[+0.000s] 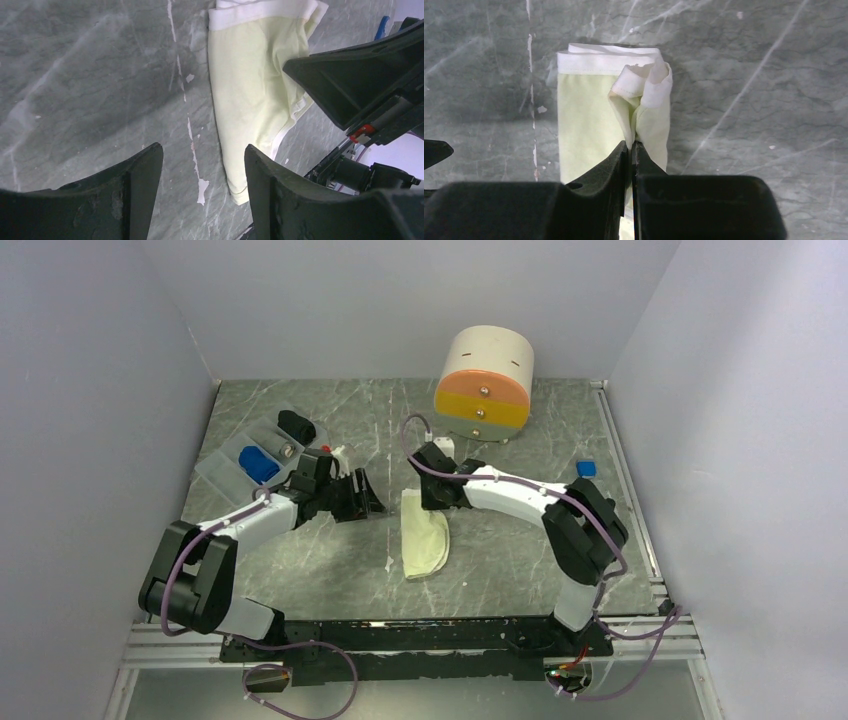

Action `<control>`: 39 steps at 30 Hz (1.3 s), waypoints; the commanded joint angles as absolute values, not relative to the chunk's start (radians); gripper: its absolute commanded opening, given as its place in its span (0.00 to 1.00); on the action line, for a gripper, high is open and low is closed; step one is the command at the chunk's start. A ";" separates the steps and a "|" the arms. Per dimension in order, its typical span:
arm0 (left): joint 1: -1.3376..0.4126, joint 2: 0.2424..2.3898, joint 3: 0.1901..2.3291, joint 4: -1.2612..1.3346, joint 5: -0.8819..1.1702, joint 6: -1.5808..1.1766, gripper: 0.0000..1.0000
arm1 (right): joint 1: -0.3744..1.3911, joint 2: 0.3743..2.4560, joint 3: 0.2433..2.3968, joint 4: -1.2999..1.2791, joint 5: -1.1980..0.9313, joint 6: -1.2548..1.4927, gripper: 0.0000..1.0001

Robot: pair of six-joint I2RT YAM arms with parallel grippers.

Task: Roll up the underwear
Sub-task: Fold the underwear at the center of the board.

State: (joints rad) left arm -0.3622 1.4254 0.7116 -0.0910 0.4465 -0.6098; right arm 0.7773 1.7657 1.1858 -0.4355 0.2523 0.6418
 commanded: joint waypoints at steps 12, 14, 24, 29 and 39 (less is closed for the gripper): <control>-0.322 1.391 0.692 -0.102 0.476 -0.578 0.66 | 0.801 1.912 1.335 -0.434 0.186 0.706 0.12; -0.319 1.394 0.690 -0.102 0.477 -0.578 0.66 | 0.801 1.921 1.342 -0.430 0.175 0.707 0.12; -0.314 1.406 0.690 -0.087 0.488 -0.587 0.66 | 0.801 1.938 1.374 -0.431 0.139 0.701 0.18; -0.314 1.408 0.689 -0.083 0.494 -0.591 0.66 | 0.802 1.941 1.371 -0.421 0.119 0.702 0.18; -0.312 1.400 0.681 -0.093 0.488 -0.585 0.66 | 0.811 1.942 1.378 -0.409 0.112 0.685 0.04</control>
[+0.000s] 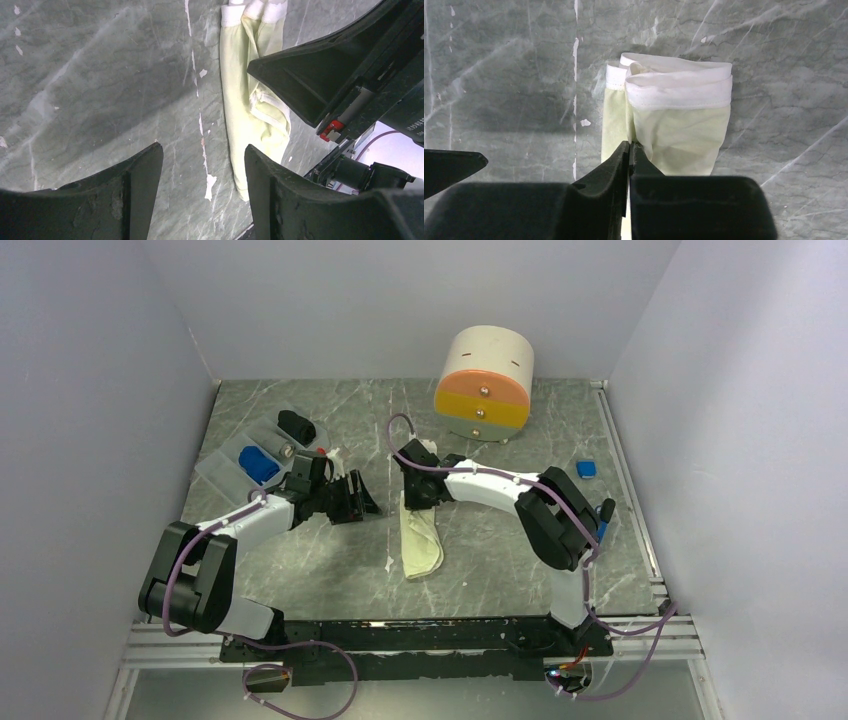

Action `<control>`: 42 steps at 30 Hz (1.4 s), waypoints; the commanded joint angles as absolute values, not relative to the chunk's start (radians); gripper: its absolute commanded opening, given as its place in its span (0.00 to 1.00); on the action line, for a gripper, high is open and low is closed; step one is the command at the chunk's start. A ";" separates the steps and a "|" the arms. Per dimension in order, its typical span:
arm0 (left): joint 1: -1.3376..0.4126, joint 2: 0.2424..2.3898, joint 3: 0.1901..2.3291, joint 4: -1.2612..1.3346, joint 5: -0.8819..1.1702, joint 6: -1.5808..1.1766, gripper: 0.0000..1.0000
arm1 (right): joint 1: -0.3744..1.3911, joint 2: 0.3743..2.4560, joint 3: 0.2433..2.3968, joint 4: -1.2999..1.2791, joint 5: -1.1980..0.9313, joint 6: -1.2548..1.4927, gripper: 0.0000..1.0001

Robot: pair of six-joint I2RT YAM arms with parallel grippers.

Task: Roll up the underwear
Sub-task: Fold the underwear at the center of the board.

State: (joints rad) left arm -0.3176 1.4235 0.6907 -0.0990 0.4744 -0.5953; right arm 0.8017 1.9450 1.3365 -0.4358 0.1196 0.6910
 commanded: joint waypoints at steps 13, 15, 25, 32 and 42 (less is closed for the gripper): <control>-0.308 1.391 0.679 -0.090 0.491 -0.595 0.65 | 0.830 1.920 1.352 -0.401 0.104 0.663 0.04; -0.308 1.392 0.681 -0.089 0.492 -0.597 0.65 | 0.828 1.929 1.367 -0.405 0.109 0.657 0.10; -0.305 1.440 0.744 -0.041 0.534 -0.618 0.68 | 0.821 1.735 1.232 -0.251 0.005 0.648 0.37; -0.307 1.553 0.843 0.074 0.612 -0.637 0.71 | 0.775 1.599 1.049 -0.189 0.005 0.674 0.23; -0.377 1.743 1.096 -0.060 0.685 -0.547 0.55 | 0.726 1.674 0.997 -0.106 -0.165 0.676 0.09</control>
